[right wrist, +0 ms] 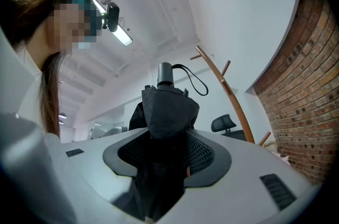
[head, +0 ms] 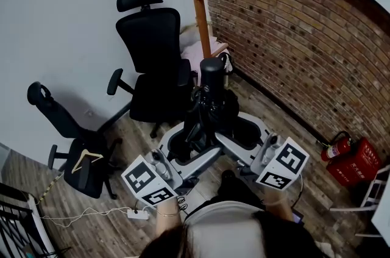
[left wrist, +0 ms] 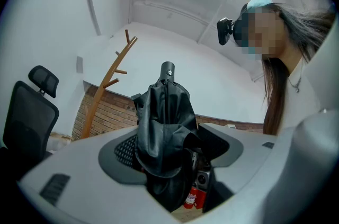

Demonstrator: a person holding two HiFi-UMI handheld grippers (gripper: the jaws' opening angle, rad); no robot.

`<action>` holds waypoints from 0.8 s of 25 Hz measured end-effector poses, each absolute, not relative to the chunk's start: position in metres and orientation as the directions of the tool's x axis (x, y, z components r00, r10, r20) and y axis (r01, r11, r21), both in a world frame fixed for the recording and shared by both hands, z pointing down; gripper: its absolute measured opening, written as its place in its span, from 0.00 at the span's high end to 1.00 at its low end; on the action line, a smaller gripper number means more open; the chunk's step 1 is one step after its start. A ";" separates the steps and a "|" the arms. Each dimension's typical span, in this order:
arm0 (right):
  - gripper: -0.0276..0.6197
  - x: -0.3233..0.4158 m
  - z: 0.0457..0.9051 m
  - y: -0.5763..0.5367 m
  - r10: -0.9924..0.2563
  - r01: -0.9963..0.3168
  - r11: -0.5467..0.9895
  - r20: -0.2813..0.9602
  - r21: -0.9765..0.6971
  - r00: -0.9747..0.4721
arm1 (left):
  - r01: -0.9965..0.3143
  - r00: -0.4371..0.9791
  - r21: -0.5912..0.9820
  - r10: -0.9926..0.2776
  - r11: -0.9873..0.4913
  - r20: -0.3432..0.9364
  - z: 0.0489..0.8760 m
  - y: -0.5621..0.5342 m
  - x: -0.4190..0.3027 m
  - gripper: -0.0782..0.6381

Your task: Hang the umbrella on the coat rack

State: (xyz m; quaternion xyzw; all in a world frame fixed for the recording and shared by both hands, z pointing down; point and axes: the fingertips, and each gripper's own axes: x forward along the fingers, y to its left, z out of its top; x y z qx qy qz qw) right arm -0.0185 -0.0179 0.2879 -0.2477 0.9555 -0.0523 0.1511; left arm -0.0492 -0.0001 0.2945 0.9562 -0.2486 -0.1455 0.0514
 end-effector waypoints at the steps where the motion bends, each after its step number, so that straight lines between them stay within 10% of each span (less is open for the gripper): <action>1: 0.63 -0.018 0.287 -0.022 -0.486 -0.454 0.874 -0.264 -0.174 -0.833 | -0.464 0.832 0.169 -0.494 -0.869 -0.253 0.294 -0.004 -0.048 0.45; 20: 0.63 -0.017 0.274 -0.097 -0.436 -0.404 0.899 -0.266 -0.169 -0.860 | -0.518 0.797 0.159 -0.542 -0.840 -0.266 0.280 -0.077 -0.047 0.45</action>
